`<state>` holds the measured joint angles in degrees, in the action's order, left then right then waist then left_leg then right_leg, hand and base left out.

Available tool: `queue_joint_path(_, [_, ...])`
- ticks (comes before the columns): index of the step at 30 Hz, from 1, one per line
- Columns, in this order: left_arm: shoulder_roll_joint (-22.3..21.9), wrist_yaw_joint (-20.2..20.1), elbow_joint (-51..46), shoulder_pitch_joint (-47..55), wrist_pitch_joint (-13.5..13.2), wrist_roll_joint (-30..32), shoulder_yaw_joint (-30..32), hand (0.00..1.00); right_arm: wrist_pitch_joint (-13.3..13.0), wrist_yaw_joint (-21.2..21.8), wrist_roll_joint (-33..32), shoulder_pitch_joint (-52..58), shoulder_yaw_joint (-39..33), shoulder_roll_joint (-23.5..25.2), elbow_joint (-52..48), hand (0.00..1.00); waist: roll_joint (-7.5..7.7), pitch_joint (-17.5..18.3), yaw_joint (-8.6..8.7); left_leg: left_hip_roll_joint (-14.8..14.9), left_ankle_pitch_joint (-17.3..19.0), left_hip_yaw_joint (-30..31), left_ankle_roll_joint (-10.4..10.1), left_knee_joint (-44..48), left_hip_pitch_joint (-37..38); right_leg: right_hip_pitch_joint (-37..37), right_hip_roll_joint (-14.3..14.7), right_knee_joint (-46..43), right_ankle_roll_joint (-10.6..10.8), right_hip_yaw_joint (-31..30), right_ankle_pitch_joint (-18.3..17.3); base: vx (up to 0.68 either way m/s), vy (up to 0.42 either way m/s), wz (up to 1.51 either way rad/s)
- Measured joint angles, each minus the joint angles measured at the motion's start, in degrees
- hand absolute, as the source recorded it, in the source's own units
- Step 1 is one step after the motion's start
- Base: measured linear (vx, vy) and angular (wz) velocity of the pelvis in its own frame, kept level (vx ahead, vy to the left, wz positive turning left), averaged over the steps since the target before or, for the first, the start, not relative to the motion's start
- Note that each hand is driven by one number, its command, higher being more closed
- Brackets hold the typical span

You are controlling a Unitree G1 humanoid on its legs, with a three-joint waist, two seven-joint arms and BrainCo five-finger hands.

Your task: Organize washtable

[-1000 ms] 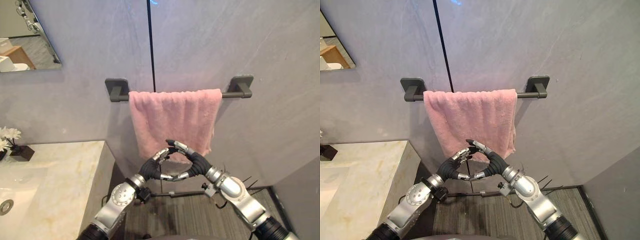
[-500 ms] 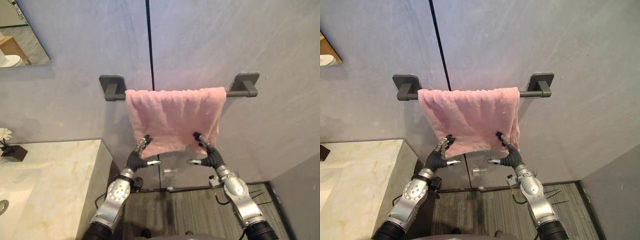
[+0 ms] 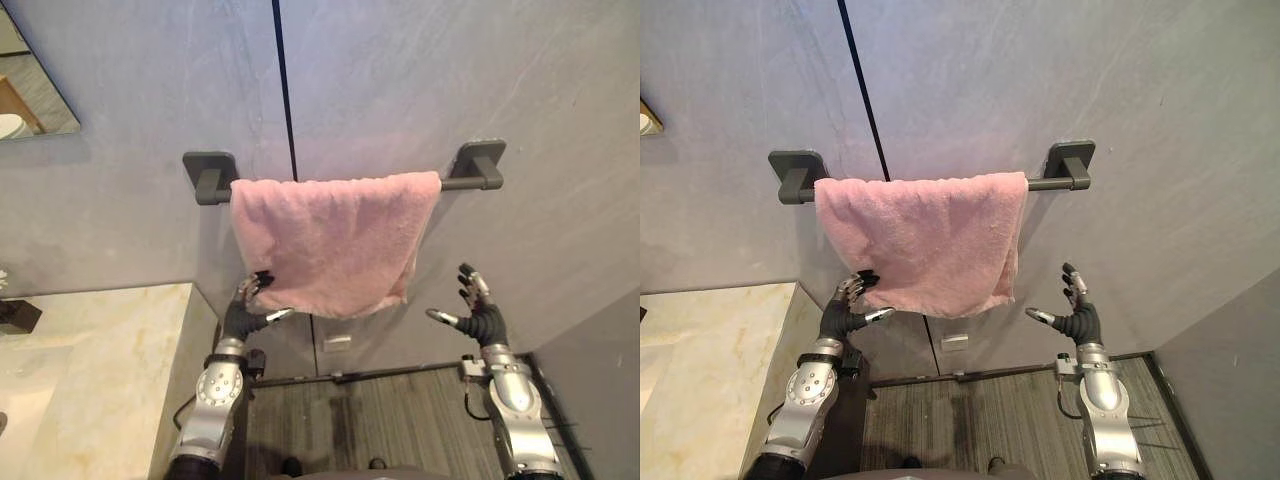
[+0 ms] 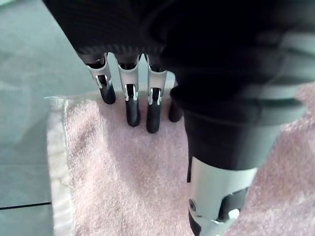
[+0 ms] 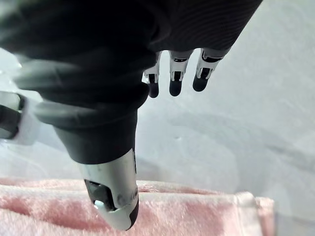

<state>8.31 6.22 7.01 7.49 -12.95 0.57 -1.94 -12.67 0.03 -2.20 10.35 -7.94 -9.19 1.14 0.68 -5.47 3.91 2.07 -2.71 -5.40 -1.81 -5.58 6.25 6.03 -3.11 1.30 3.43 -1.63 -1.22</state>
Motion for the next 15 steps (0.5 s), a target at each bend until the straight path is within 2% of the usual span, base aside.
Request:
queue_joint_path(10, [-3.81, -1.18, -2.45, 8.91, -0.23, -0.14, 4.48, 0.00, -0.16, -1.08, 2.19, 6.46, -4.77, 3.10, 0.09, 0.00, -0.09, 0.07, -0.29, -0.18, -0.02, 1.14, 0.03, -0.29, 0.11, 0.18, -0.52, -1.05, 0.66, 1.46, -0.74, -0.02, -0.009, 0.06])
queue_joint_path(15, [-3.46, -1.27, 1.50, 11.28, -0.52, -0.09, 4.90, 0.00, 0.32, -1.36, 4.01, 6.71, -5.21, 3.37, 10.61, 0.00, -0.25, 0.30, -0.93, -0.52, -0.04, 2.12, 0.05, -0.28, 0.25, 0.76, -0.93, -1.04, 0.67, 2.44, -0.91, -0.02, -0.004, 0.09])
